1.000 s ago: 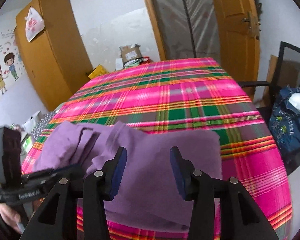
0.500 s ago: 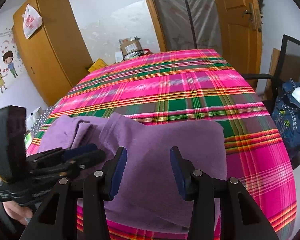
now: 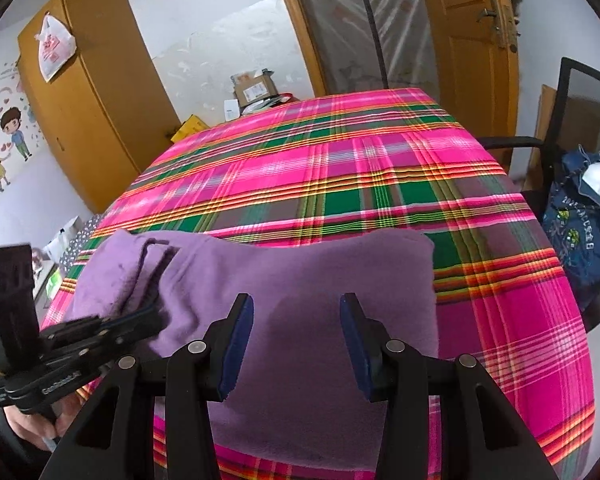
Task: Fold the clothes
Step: 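Press the left gripper onto the sweatshirt fold to flatten it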
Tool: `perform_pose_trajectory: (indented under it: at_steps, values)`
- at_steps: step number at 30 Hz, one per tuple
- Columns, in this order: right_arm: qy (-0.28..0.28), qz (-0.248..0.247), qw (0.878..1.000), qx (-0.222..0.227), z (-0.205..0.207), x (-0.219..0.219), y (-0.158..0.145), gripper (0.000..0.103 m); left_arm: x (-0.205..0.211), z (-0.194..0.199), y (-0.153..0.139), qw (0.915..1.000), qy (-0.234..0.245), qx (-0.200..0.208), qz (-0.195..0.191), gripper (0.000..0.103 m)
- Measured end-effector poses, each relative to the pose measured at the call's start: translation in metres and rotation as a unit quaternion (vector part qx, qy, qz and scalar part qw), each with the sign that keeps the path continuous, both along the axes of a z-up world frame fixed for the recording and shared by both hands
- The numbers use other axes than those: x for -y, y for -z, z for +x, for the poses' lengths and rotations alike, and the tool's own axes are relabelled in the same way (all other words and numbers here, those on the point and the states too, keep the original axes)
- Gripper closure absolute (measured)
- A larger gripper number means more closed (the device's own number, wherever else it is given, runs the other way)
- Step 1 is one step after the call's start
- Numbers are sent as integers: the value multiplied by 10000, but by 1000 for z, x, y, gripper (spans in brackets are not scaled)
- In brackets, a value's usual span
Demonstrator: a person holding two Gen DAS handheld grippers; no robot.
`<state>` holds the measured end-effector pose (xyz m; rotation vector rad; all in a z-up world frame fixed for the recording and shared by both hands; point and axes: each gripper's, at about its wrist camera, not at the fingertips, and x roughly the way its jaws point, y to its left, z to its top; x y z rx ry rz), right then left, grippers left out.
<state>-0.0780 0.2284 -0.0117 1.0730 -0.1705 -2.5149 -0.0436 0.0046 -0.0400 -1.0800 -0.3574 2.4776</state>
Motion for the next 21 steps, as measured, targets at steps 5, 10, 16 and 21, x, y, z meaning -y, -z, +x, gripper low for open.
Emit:
perform_pose_trajectory:
  at_steps: [5, 10, 16, 21]
  values:
    - [-43, -6, 10000, 24, -2, 1, 3, 56, 8, 0, 2, 9990, -135, 259, 341, 86]
    - [-55, -34, 10000, 12, 0, 0, 3, 56, 2, -2, 4, 9986, -105, 306, 416, 70]
    - [-52, -47, 10000, 23, 2, -1, 4, 56, -17, -9, 2, 9991, -245, 323, -147, 68]
    - [-22, -57, 10000, -24, 5, -4, 1, 56, -35, -7, 3, 9975, -210, 125, -656, 68]
